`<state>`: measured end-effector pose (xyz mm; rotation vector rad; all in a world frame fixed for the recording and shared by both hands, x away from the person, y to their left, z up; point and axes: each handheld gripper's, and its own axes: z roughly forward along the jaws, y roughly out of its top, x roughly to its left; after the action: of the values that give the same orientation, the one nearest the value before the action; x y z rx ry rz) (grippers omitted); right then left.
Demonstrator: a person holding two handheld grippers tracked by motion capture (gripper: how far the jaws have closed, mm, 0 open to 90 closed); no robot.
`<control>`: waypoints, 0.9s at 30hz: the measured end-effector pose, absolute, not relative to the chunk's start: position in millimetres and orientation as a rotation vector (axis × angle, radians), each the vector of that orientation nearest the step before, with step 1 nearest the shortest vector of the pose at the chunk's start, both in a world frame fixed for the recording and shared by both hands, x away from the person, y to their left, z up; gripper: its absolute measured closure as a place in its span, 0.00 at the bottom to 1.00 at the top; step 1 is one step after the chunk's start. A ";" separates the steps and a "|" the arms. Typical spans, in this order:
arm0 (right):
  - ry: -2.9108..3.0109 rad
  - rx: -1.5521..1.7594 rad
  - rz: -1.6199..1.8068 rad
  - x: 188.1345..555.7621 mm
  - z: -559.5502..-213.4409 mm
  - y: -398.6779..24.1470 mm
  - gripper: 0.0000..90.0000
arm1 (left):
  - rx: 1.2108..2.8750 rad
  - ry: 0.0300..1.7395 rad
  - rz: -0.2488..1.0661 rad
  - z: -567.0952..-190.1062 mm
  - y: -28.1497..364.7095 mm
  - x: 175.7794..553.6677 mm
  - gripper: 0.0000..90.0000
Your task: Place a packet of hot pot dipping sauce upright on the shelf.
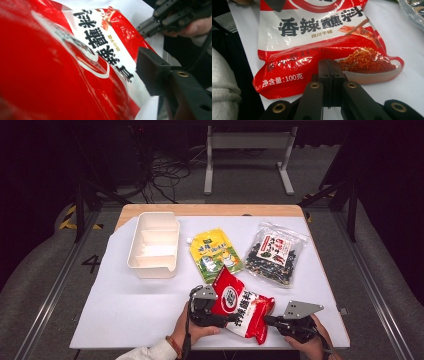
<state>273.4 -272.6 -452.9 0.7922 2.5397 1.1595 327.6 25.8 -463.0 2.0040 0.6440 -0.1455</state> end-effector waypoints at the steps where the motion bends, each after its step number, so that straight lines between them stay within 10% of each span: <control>1: 2.540 0.794 1.160 273.7 -453.0 -272.0 1.00 | 1.998 0.650 -0.139 -463.2 26.0 328.6 0.67; 8: 2.538 0.777 1.151 272.7 -454.1 -268.1 0.95 | 1.978 0.621 -0.075 -460.7 28.8 336.9 0.99; 27: 2.288 0.912 1.260 273.9 -439.0 -313.6 0.75 | 1.871 0.389 0.158 -392.1 69.5 330.1 1.00</control>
<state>273.9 -313.6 -439.0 0.9125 2.2884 1.2600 330.1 69.5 -392.1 1.8713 0.3887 0.1578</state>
